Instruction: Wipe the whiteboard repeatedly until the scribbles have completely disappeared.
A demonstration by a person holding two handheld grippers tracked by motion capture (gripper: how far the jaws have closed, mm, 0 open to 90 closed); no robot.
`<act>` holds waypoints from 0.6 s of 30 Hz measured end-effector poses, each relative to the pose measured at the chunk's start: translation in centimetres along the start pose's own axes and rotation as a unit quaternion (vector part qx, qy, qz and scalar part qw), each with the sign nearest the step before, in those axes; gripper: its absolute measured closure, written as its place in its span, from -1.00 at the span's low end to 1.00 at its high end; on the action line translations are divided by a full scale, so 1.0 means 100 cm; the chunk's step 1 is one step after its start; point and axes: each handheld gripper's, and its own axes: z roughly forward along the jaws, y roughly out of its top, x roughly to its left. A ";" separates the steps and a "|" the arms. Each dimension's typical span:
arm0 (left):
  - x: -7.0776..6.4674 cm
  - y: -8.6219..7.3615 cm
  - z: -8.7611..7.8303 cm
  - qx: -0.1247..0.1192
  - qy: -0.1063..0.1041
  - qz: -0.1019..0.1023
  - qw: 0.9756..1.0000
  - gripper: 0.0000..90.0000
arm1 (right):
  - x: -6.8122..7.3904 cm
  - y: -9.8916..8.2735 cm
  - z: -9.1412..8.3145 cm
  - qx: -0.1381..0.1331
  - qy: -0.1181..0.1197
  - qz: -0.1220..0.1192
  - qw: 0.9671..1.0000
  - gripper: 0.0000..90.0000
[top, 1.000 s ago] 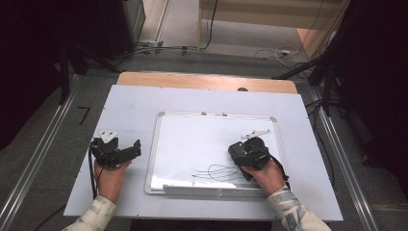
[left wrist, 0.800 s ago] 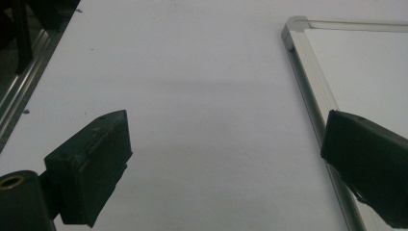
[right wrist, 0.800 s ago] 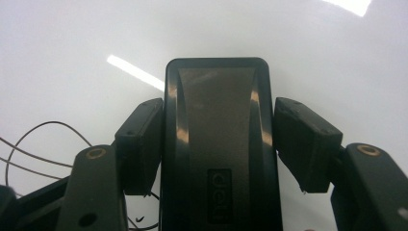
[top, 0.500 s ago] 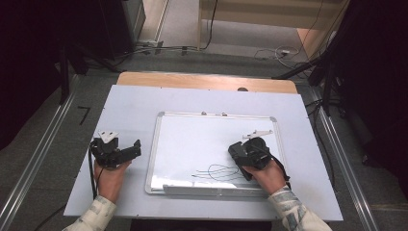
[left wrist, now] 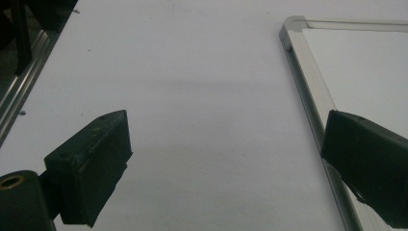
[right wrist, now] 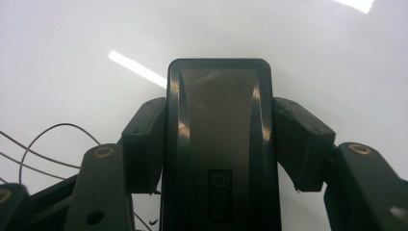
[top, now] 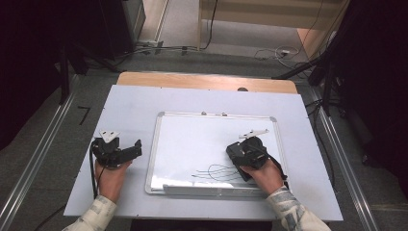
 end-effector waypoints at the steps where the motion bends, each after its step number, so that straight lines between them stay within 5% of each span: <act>1: 0.000 0.000 0.000 0.000 0.000 0.000 1.000 -0.91 | 0.001 0.000 0.000 0.000 0.001 0.002 1.000 -0.14; 18: -0.001 0.000 0.000 0.000 0.000 0.002 1.000 -0.91 | 0.028 0.010 0.007 0.002 0.002 -0.027 1.000 -0.14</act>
